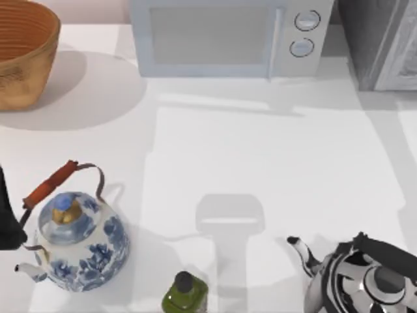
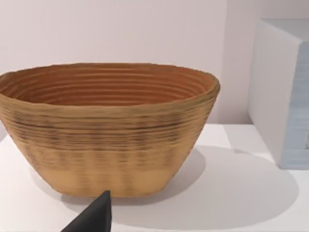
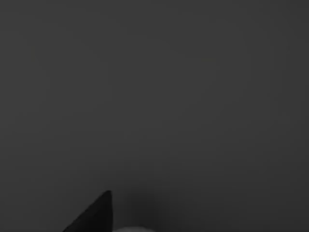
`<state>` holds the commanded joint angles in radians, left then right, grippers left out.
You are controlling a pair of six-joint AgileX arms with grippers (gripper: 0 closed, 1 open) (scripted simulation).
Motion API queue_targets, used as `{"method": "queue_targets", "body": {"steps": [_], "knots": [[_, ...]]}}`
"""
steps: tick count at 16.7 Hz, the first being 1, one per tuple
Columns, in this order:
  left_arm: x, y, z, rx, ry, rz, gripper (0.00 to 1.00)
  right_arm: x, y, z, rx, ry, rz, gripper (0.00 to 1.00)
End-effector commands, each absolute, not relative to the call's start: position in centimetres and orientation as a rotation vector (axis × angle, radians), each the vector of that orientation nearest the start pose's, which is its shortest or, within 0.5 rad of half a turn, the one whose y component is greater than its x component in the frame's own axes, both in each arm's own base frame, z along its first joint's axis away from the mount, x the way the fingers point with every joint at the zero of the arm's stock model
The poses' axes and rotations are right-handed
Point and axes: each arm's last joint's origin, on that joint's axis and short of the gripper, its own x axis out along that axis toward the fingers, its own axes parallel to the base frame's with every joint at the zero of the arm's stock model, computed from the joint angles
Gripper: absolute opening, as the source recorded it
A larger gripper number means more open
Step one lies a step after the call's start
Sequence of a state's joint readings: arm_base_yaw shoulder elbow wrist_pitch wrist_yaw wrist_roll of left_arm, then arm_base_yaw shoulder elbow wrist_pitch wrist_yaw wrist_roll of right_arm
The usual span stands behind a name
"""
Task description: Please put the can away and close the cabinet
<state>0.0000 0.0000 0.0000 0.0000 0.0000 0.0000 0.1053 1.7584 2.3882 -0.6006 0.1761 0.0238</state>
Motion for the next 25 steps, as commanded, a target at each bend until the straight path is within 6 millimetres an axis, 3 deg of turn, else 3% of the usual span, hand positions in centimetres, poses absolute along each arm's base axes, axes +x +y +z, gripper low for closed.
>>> {"method": "queue_targets", "body": {"steps": [3, 6, 8, 13, 16, 19, 22, 25], "knots": [[10.6, -0.1, 16.0, 0.000, 0.000, 0.000, 1.00, 28.4, 3.0, 54.8, 0.018, -0.031, -0.079, 1.00], [10.6, -0.1, 16.0, 0.000, 0.000, 0.000, 1.00, 23.2, 2.1, 51.0, 0.020, -0.003, -0.097, 1.00], [10.6, -0.1, 16.0, 0.000, 0.000, 0.000, 1.00, 19.9, 1.5, 46.5, 0.020, 0.029, -0.101, 1.00], [10.6, -0.1, 16.0, 0.000, 0.000, 0.000, 1.00, 13.5, 0.4, 32.5, 0.016, 0.080, -0.079, 1.00], [10.6, -0.1, 16.0, 0.000, 0.000, 0.000, 1.00, 11.4, 0.1, 25.2, 0.014, 0.064, -0.053, 1.00], [10.6, -0.1, 16.0, 0.000, 0.000, 0.000, 1.00, 10.7, 0.0, 19.9, 0.009, 0.036, -0.026, 1.00], [10.6, -0.1, 16.0, 0.000, 0.000, 0.000, 1.00, 10.6, -0.1, 16.8, 0.002, 0.011, -0.006, 1.00], [10.6, -0.1, 16.0, 0.000, 0.000, 0.000, 1.00, 10.6, -0.1, 16.0, 0.000, 0.000, 0.000, 1.00]]}}
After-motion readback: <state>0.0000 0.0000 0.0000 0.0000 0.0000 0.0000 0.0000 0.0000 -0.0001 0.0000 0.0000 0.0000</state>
